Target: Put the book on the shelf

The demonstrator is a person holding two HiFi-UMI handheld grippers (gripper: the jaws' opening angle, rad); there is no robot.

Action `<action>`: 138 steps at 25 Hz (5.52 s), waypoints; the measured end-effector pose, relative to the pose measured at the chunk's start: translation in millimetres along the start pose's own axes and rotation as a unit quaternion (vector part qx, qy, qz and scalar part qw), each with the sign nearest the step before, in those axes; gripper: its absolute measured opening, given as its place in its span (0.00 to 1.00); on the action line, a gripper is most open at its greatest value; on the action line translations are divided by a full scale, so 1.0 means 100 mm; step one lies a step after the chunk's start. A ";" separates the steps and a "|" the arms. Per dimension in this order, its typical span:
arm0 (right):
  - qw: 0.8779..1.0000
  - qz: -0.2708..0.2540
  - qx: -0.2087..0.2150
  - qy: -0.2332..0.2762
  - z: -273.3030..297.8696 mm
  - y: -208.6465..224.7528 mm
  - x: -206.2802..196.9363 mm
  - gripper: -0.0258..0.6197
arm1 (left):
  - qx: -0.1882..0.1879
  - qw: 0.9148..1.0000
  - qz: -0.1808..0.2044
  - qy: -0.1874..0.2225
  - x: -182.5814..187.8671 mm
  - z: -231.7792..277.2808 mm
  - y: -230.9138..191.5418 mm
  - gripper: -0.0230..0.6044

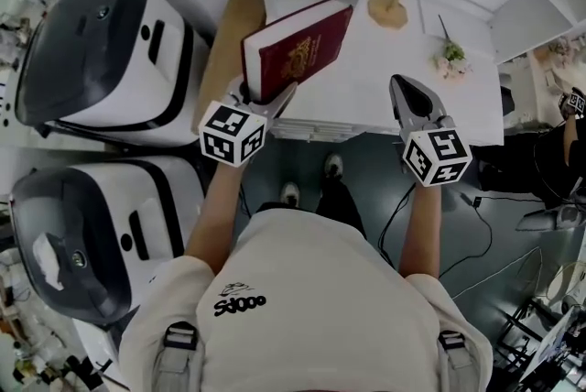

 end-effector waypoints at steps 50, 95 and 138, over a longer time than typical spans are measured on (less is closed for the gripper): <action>0.982 0.074 0.087 -0.149 2.05 1.41 -1.07 0.04 | 0.162 0.986 -0.038 -0.023 -0.75 2.54 -1.48 0.40; 0.983 0.126 0.016 -0.135 1.25 1.27 -1.03 0.04 | 0.037 0.984 -0.084 -0.149 -0.65 2.61 -1.16 0.68; 0.993 -0.048 -0.011 0.106 -0.35 -0.53 0.49 0.04 | 0.004 0.978 0.175 0.115 0.75 -0.32 0.46 0.06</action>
Point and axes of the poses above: the fingertips, and each gripper's own axes: z forward along the fingers, y to its right, x out of its top, the point moved 10 cm from there along -z, backward along the fingers, and after that the axes turned 12 degrees about -x, right-handed, at the moved point
